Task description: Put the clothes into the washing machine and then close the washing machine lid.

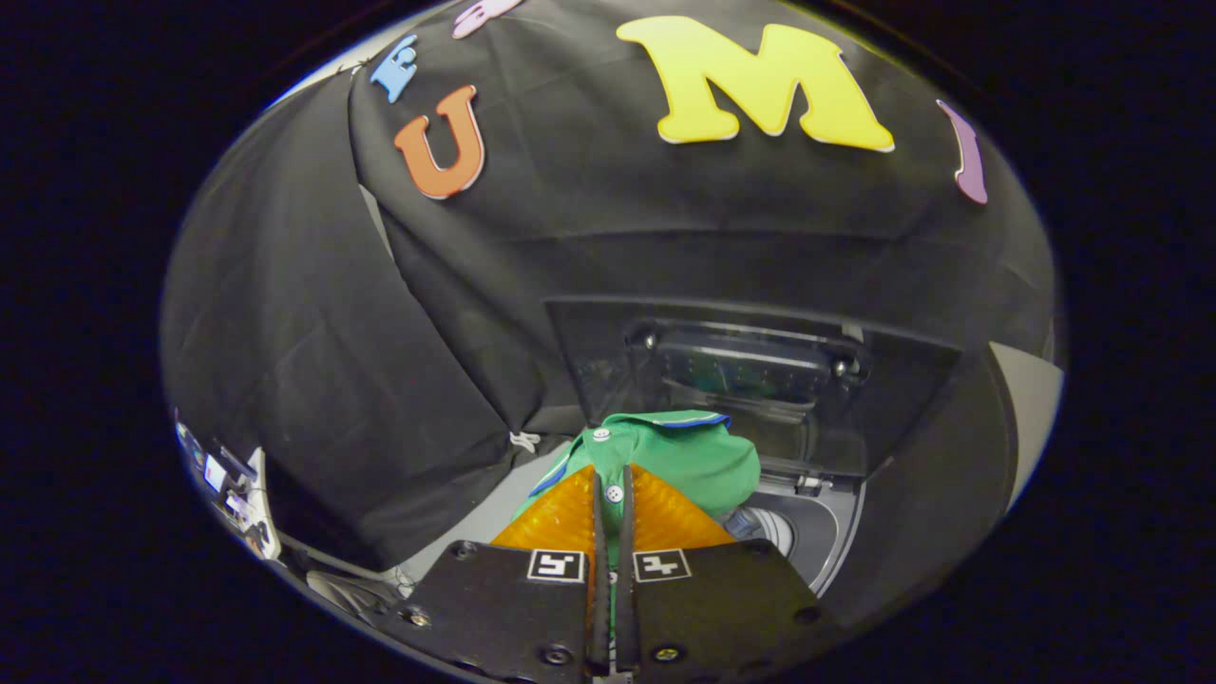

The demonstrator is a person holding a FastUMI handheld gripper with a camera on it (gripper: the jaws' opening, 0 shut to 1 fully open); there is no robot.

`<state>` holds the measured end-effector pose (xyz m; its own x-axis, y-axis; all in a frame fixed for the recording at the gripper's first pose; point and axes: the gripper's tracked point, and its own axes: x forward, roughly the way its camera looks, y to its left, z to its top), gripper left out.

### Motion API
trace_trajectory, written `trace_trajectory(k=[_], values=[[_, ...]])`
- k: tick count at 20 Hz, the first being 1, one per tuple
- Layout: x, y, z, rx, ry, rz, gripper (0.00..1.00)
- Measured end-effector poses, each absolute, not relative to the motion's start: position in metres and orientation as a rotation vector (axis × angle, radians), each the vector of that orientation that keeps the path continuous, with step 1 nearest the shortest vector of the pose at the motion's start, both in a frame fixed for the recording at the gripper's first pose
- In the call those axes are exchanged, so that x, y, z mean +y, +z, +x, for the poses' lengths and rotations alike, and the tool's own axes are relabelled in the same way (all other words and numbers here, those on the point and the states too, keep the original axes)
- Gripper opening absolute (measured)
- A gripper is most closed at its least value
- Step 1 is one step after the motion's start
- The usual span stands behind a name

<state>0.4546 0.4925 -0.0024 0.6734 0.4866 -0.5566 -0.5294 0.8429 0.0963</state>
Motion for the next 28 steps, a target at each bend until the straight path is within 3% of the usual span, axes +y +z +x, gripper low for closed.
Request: trace_trajectory(k=[14, 20, 24, 28], values=[[0.458, -0.17, 0.481, 0.918, 0.376, -0.108, 0.06], [0.455, -0.172, 0.481, 0.903, 0.341, -0.125, 0.08], [0.453, -0.161, 0.487, 0.866, 0.358, -0.106, 0.17], [0.442, -0.153, 0.484, 0.841, 0.331, -0.152, 1.0]])
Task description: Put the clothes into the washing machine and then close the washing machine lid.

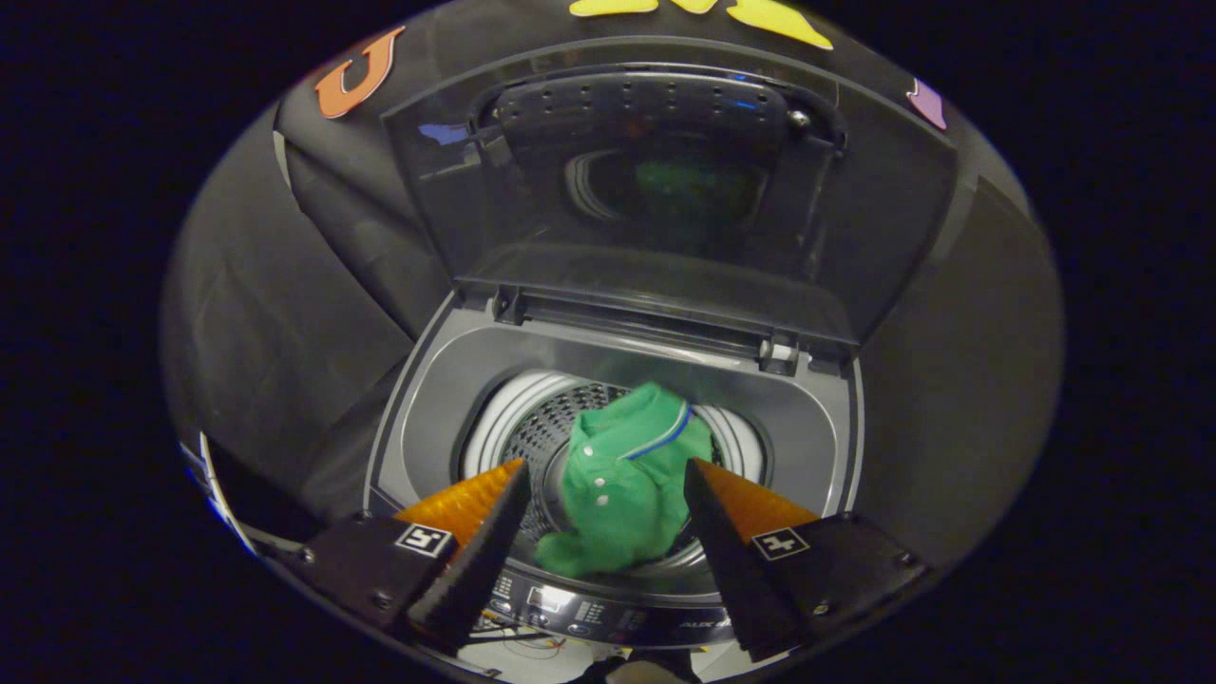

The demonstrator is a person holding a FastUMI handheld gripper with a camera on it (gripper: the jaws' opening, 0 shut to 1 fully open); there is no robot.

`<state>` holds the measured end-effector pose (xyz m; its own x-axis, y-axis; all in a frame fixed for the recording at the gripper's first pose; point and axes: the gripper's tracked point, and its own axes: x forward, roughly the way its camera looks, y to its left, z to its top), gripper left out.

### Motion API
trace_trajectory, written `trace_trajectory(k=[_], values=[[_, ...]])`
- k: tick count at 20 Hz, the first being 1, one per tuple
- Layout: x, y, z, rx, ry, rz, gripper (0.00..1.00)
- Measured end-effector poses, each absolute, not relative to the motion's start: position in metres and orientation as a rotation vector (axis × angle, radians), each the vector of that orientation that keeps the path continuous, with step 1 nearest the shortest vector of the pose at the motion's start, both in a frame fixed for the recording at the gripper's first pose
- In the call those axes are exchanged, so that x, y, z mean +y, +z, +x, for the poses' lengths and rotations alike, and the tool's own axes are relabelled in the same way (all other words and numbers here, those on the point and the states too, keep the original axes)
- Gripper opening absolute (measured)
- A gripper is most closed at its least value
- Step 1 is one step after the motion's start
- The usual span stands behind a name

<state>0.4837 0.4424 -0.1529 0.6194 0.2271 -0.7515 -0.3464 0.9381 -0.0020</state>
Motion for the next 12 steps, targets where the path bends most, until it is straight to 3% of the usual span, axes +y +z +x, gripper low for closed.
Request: trace_trajectory(k=[12], values=[[0.422, -0.1, 0.463, 0.73, 0.315, -0.103, 0.98]])
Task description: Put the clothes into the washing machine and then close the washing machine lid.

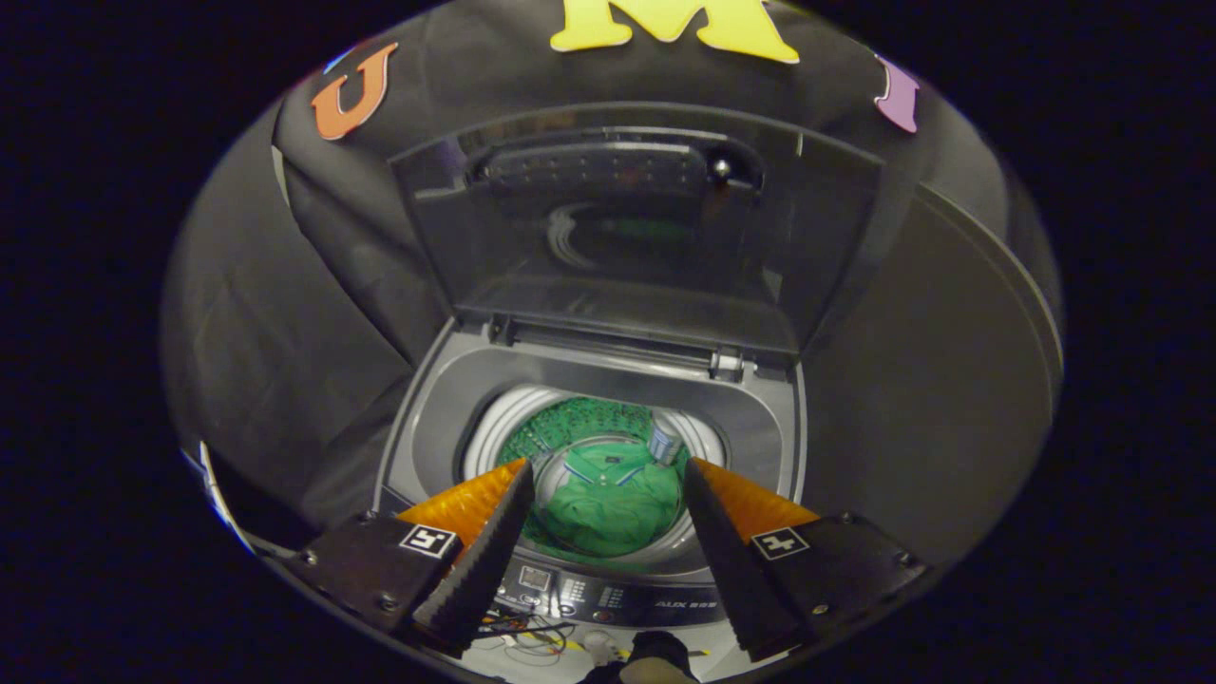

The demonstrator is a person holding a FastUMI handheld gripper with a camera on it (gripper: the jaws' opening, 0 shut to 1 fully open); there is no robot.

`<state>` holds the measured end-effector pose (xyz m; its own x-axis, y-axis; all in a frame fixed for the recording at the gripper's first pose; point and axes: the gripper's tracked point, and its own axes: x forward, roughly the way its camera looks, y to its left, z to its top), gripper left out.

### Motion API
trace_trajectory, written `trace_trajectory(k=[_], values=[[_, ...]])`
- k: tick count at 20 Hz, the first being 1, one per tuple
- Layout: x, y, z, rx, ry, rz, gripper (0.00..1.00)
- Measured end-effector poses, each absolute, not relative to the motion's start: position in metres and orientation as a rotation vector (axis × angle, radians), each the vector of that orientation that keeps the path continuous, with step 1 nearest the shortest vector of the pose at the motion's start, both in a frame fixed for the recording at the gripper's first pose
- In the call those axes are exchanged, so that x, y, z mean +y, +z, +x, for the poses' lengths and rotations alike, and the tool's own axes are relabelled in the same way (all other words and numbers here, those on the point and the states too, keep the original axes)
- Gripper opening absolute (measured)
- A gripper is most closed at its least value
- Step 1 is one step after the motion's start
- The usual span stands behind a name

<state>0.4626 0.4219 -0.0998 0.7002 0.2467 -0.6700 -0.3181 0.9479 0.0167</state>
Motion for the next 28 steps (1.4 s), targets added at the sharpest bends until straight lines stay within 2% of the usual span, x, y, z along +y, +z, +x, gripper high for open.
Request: trace_trajectory(k=[13, 19, 28], values=[[0.426, 0.113, 0.447, 0.206, 0.373, -0.159, 0.98], [0.451, 0.163, 0.462, 0.16, 0.36, -0.084, 0.98], [0.478, 0.163, 0.557, 0.233, 0.271, -0.058, 0.98]])
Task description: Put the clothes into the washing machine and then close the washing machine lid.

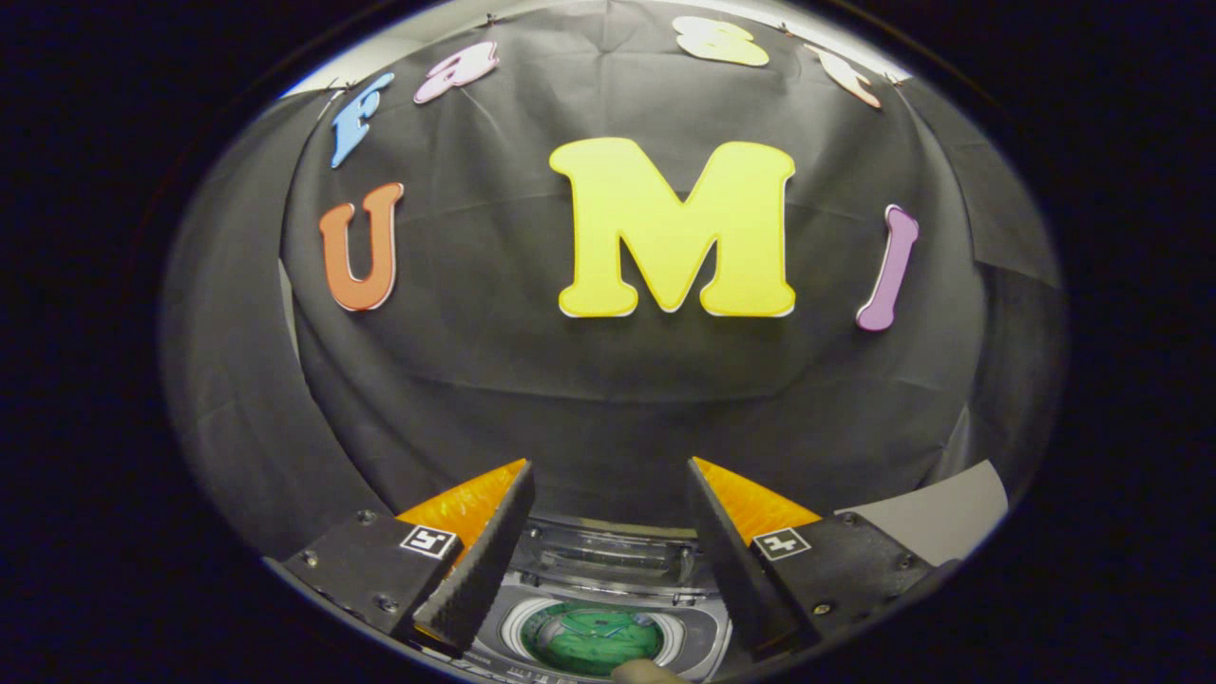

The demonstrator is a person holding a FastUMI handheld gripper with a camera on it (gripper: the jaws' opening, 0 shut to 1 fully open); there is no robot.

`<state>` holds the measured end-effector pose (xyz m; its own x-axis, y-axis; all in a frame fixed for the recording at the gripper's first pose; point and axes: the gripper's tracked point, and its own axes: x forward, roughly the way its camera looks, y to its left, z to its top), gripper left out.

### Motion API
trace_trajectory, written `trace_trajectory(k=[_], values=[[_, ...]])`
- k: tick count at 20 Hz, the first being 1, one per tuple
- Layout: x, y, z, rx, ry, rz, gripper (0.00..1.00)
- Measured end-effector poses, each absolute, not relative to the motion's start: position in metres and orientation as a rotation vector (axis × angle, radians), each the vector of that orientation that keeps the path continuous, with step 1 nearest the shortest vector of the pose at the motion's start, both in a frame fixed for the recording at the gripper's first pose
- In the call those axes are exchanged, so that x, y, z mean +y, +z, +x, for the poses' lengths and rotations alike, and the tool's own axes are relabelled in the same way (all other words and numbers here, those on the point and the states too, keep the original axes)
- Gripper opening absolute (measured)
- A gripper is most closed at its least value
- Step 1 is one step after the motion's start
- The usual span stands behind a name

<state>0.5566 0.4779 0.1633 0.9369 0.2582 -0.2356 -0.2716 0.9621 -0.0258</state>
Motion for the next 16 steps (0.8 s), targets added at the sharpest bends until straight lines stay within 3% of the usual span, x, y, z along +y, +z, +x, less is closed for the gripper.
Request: trace_trajectory(k=[9, 16], values=[[0.476, 0.092, 0.629, 0.466, 0.106, -0.013, 0.98], [0.477, 0.058, 0.634, 0.526, 0.072, -0.017, 0.99]])
